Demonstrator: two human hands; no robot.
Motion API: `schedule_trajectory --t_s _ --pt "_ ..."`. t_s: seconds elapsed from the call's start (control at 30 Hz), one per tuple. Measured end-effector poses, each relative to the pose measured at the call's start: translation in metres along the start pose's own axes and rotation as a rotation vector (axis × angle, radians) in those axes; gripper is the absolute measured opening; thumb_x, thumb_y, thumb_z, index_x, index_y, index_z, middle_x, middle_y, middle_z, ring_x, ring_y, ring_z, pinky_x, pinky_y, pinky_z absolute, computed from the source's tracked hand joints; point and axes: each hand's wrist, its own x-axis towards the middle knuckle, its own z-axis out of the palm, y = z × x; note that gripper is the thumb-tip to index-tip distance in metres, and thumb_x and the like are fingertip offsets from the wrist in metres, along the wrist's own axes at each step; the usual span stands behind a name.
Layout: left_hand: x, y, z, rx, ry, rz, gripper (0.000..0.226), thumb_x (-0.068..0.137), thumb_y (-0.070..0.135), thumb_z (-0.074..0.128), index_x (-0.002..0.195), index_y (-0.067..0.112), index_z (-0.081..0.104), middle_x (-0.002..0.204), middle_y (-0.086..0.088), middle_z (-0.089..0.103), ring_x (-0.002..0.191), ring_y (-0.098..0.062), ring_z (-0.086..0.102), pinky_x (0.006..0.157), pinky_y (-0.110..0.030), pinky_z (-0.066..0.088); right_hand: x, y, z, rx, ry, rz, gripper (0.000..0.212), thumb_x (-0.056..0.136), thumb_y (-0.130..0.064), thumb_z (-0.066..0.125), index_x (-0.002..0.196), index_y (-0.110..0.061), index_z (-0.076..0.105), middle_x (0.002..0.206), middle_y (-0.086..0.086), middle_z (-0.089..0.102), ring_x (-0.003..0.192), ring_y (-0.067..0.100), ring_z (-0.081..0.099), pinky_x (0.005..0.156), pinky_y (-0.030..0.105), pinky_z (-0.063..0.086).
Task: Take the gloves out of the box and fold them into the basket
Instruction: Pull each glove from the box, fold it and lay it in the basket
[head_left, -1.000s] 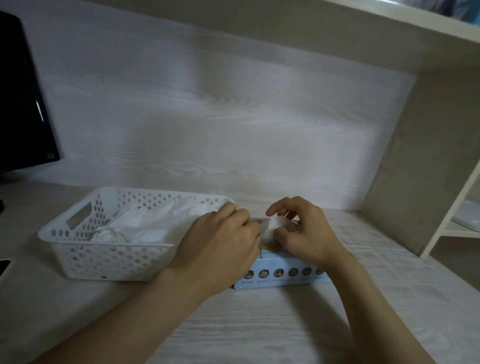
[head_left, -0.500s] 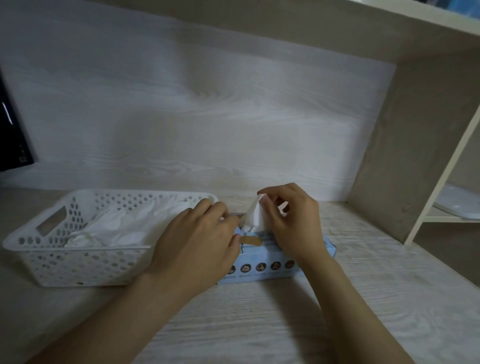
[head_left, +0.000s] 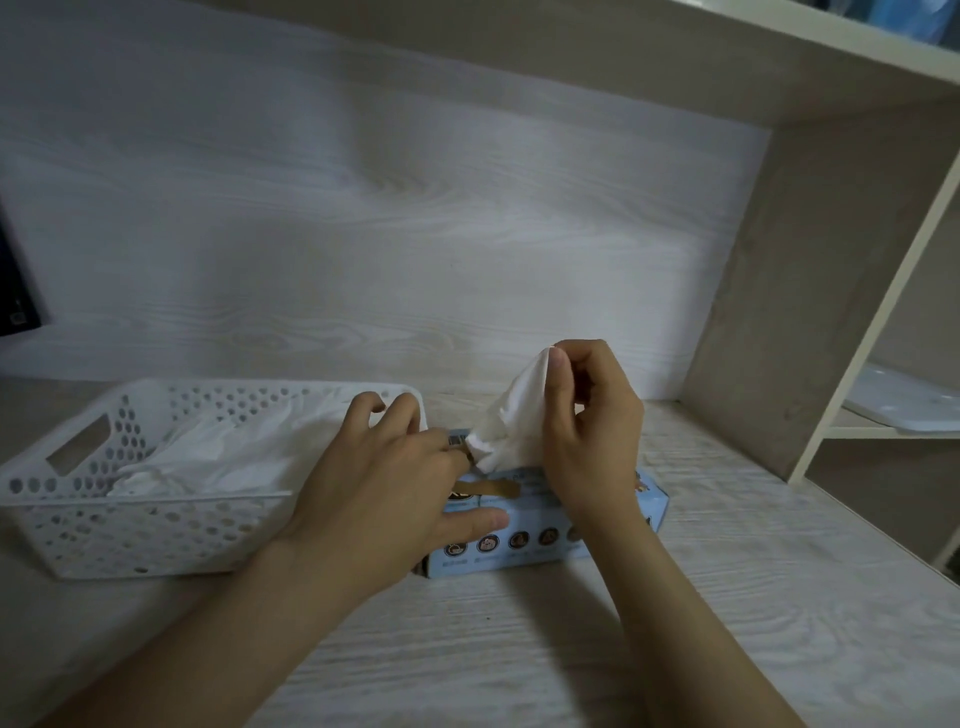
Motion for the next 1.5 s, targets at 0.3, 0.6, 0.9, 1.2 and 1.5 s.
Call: schedule_trajectory --t_s 0.3,0.6,0.9,1.2,1.5 --pt "-0.002 0.003 -0.005 -0.063 -0.034 -0.029 0.068 0.091 0.086 0.026 0.094 0.039 0.075 0.078 0.018 0.065 0.093 -0.017 0.051 0.103 -0.047 0.035 0.004 -0.013 -0.008 -0.037 0.299 0.04 0.017 0.113 -0.02 0.047 0.097 -0.015 0.051 0.076 -0.014 0.054 0.067 0.003 0.053 0.061 0.015 0.039" --pt "-0.005 0.004 -0.011 -0.148 0.042 -0.076 0.052 0.09 0.077 0.04 0.087 0.031 0.064 0.081 0.017 0.06 0.094 -0.016 0.052 0.101 -0.043 0.037 0.007 -0.024 -0.015 0.112 0.39 0.128 0.025 0.106 -0.018 0.059 0.082 -0.012 0.059 0.061 -0.005 0.054 0.055 0.008 0.046 0.054 0.028 0.037" --pt "-0.009 0.003 -0.025 -0.556 0.476 -0.009 0.024 0.092 0.028 0.047 0.111 0.016 0.055 0.106 0.004 0.054 0.093 -0.017 0.053 0.083 -0.04 0.044 0.001 -0.041 -0.012 0.389 -0.433 0.57 0.016 0.095 -0.008 0.073 0.105 -0.018 0.08 0.085 0.028 0.076 0.072 0.053 0.067 0.059 0.046 0.059" --pt "-0.005 0.001 -0.016 -0.546 0.466 -0.081 0.04 0.084 0.054 0.08 0.104 0.022 0.068 0.1 0.011 0.059 0.09 -0.012 0.057 0.081 -0.031 0.046 0.002 -0.043 -0.017 0.727 -0.573 0.651 0.04 0.098 0.007 0.049 0.116 -0.01 0.08 0.073 0.015 0.069 0.059 0.025 0.066 0.054 0.031 0.054" --pt "0.0 -0.017 -0.025 -1.041 0.346 -0.351 0.008 0.102 0.027 0.065 0.1 0.026 0.072 0.09 0.011 0.075 0.084 -0.013 0.073 0.075 -0.038 0.06 -0.013 -0.036 -0.003 0.098 -0.198 -0.03 0.028 0.086 -0.006 0.074 0.107 -0.023 0.08 0.071 -0.003 0.065 0.063 0.014 0.061 0.061 0.023 0.049"
